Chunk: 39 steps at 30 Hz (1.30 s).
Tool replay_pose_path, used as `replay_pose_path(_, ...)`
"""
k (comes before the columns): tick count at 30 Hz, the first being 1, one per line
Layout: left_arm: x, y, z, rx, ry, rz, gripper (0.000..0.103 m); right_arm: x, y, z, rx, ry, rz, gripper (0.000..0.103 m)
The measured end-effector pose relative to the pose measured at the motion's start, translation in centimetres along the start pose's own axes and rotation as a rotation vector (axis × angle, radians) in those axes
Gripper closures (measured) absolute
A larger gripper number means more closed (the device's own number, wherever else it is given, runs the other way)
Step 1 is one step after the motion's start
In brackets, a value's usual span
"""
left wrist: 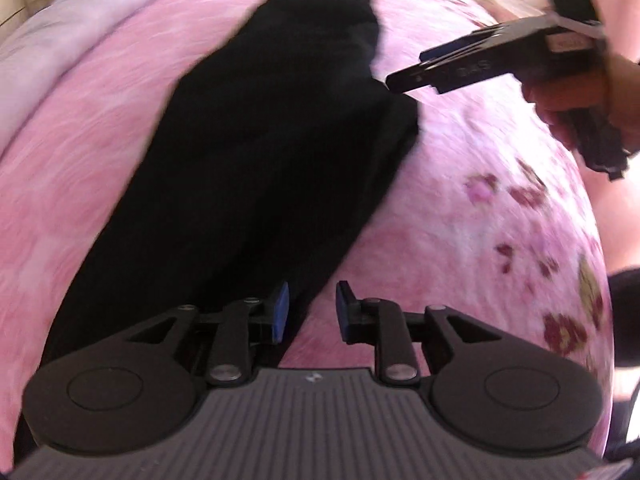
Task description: Fold clothes
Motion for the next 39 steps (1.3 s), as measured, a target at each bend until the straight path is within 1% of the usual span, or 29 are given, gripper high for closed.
replay_pose_path(1,0.0,0.2,0.0,0.017,0.015,-0.01,0.08,-1.5,0.7,-0.5,0.006,0.027,0.026,0.034)
replay_pose_path(2,0.0,0.6,-0.3,0.027,0.026,-0.023,0.08,-2.9,1.3,-1.0,0.013,0.053,0.053,0.04)
replay_pose_path(3,-0.3,1.3,-0.8,0.021,0.028,-0.04,0.08,-4.3,2.0,-1.6,0.017,0.076,0.075,0.044)
replay_pose_path(4,-0.7,2.0,-1.6,0.009,0.027,-0.056,0.079,-5.3,2.9,-2.9,0.008,0.072,0.069,0.046)
replay_pose_path(5,-1.4,3.0,-2.4,-0.008,0.023,-0.075,0.078,-6.3,3.8,-4.3,-0.002,0.066,0.061,0.047)
replay_pose_path(7,-2.7,4.8,-4.1,-0.042,0.015,-0.114,0.076,-7.2,5.8,-7.6,-0.023,0.006,0.029,0.046)
replay_pose_path(9,-4.3,6.9,-6.1,-0.073,0.003,-0.158,0.072,-7.4,7.0,-9.9,-0.025,-0.004,0.019,0.046)
replay_pose_path(12,-7.1,9.9,-8.9,-0.125,-0.029,-0.198,0.07,-6.3,7.6,-11.2,0.028,0.013,0.01,0.046)
replay_pose_path(14,-9.2,10.7,-10.4,-0.14,-0.058,-0.178,0.069,-5.6,6.9,-11.1,0.046,0.052,0.032,0.046)
replay_pose_path(16,-11.3,10.5,-12.1,-0.195,-0.075,-0.128,0.076,-5.4,5.5,-11.5,0.064,0.071,0.065,0.046)
replay_pose_path(17,-11.7,10.0,-13.1,-0.24,-0.067,-0.115,0.077,-5.4,5.1,-11.5,0.076,0.075,0.076,0.046)
replay_pose_path(19,-11.4,9.0,-14.6,-0.307,-0.052,-0.114,0.076,-5.5,4.3,-11.4,0.098,0.084,0.096,0.046)
replay_pose_path(22,-10.1,8.2,-14.6,-0.28,-0.054,-0.09,0.076,-5.5,4.0,-10.4,0.117,0.127,0.107,0.046)
replay_pose_path(24,-8.8,7.4,-14.2,-0.269,-0.042,-0.078,0.079,-5.6,4.5,-9.7,0.133,0.146,0.087,0.044)
replay_pose_path(25,-8.2,7.0,-13.9,-0.247,-0.038,-0.068,0.08,-5.7,4.7,-9.3,0.139,0.155,0.079,0.043)
replay_pose_path(26,-7.6,6.6,-13.2,-0.195,-0.03,-0.055,0.081,-6.2,4.8,-9.4,0.137,0.162,0.087,0.042)
replay_pose_path(28,-6.0,5.5,-10.7,-0.066,0.03,-0.049,0.081,-7.2,5.1,-9.4,0.134,0.173,0.104,0.042)
replay_pose_path(29,-5.2,4.9,-9.4,-0.002,0.067,-0.049,0.081,-7.4,5.2,-9.7,0.135,0.144,0.115,0.042)
replay_pose_path(30,-4.2,4.2,-8.1,0.062,0.106,-0.049,0.081,-7.6,5.3,-10.0,0.135,0.115,0.126,0.048)
replay_pose_path(32,-1.8,2.1,-5.1,0.184,0.196,-0.048,0.081,-7.9,5.5,-10.4,0.138,0.058,0.145,0.049)
replay_pose_path(35,2.3,-2.3,-0.2,0.343,0.345,-0.04,0.078,-5.3,6.7,-7.9,0.185,0.014,0.078,0.047)
replay_pose_path(37,5.2,-6.2,2.9,0.423,0.443,-0.019,0.076,-3.5,7.5,-6.1,0.216,-0.01,0.035,0.043)
replay_pose_path(39,8.1,-10.3,5.4,0.462,0.53,0.002,0.069,-1.8,7.2,-1.5,0.261,0.05,0.016,0.039)
Point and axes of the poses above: each gripper's, at about its wrist camera, not at the fingertips, and x roughly against the way its jaws point, z to its left, y to its top, the point moved 8 cm from there along -x, roughly the way its jaws point, and after that the axes turned 7 degrees about x, right-handed, at the moved point
